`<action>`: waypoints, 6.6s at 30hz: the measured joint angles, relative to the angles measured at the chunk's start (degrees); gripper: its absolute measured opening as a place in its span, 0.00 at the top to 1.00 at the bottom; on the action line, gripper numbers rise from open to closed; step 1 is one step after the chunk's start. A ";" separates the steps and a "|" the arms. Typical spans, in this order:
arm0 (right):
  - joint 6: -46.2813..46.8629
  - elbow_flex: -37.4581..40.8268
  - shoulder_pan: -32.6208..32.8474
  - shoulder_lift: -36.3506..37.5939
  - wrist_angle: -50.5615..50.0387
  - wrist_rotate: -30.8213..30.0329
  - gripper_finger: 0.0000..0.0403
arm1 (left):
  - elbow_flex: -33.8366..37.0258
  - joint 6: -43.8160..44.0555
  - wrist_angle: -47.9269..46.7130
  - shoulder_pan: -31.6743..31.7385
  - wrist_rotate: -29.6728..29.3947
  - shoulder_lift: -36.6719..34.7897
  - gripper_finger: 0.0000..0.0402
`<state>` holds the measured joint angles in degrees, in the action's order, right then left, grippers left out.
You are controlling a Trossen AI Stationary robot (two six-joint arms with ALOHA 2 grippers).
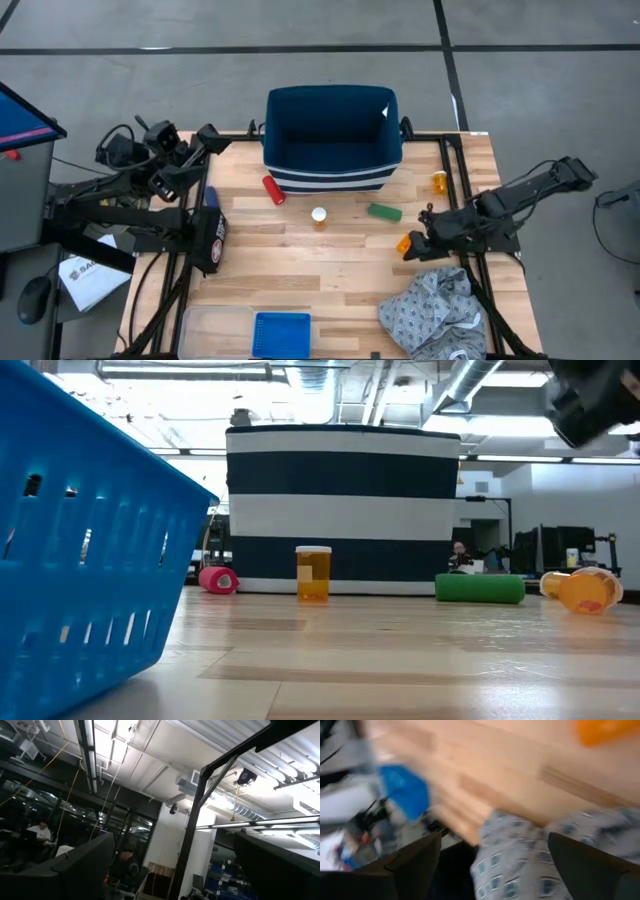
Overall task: Pick & place medical supplies in basket/bin
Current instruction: Put the middle yellow pill bottle into the blue basket
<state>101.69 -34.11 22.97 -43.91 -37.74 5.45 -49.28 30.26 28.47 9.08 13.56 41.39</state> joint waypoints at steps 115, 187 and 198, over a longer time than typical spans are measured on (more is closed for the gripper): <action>19.04 -4.61 -0.68 -37.89 -4.29 -11.43 0.54 | 0.00 4.79 1.56 -1.66 0.00 2.93 0.00; -7.18 -73.56 7.27 -91.43 30.77 2.81 0.44 | 0.33 6.67 -3.02 -5.84 0.32 2.91 0.00; -7.19 -73.57 6.44 -90.96 27.69 0.47 0.40 | 0.33 7.77 -2.99 -5.84 3.84 2.91 0.00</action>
<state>94.50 -107.68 29.41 -134.87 -10.06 5.92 -48.95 38.03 25.47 3.25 17.40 44.29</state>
